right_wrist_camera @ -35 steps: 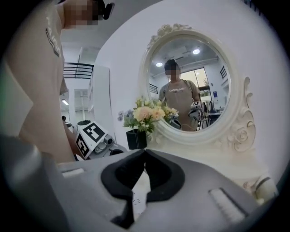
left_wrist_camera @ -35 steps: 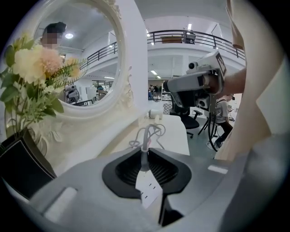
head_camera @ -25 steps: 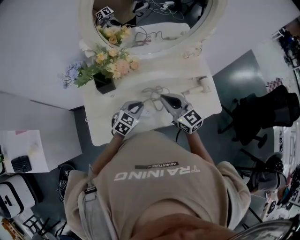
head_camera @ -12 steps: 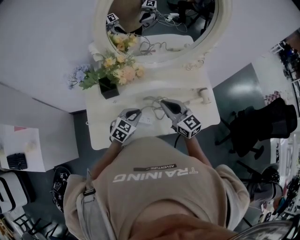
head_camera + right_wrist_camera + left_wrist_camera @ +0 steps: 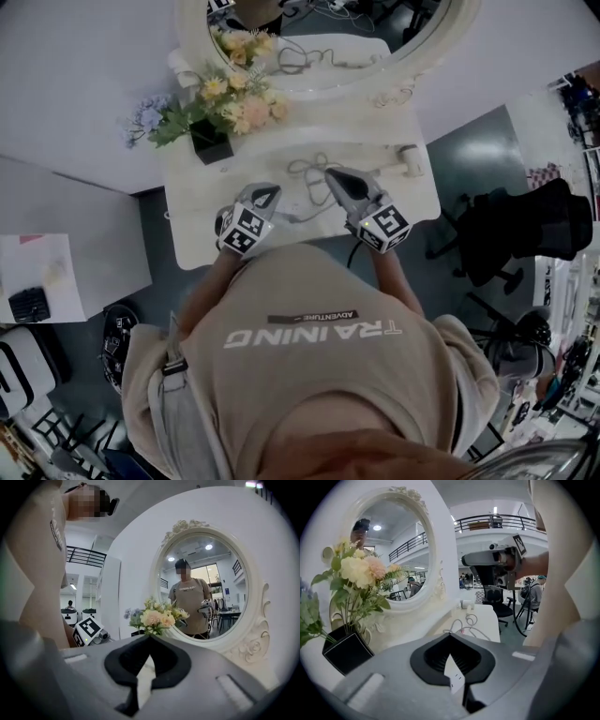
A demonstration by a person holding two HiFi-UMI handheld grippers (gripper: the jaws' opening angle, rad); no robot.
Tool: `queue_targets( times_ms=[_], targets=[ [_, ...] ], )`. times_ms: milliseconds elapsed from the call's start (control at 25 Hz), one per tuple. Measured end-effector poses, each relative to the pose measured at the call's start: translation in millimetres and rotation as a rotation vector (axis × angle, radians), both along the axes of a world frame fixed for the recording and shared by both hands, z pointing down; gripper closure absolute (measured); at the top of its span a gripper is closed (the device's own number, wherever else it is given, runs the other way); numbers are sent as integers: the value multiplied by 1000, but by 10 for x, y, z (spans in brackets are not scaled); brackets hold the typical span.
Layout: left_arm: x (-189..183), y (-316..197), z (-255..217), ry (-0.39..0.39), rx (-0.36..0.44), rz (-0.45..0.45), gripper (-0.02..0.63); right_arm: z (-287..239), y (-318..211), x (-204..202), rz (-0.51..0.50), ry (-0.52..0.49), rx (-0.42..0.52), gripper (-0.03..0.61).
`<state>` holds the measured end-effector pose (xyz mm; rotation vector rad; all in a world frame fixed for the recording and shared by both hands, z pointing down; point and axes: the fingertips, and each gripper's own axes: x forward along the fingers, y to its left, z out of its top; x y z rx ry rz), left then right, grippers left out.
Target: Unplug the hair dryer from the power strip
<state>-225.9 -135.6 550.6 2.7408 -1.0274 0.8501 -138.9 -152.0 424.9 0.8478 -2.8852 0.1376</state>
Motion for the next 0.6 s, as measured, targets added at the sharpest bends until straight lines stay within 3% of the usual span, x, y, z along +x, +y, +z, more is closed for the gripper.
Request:
queue_targets(
  times_ms=[600],
  targets=[
    [-342, 69, 222, 77, -49, -113, 614, 200, 47, -128, -16, -7, -30, 574]
  ],
)
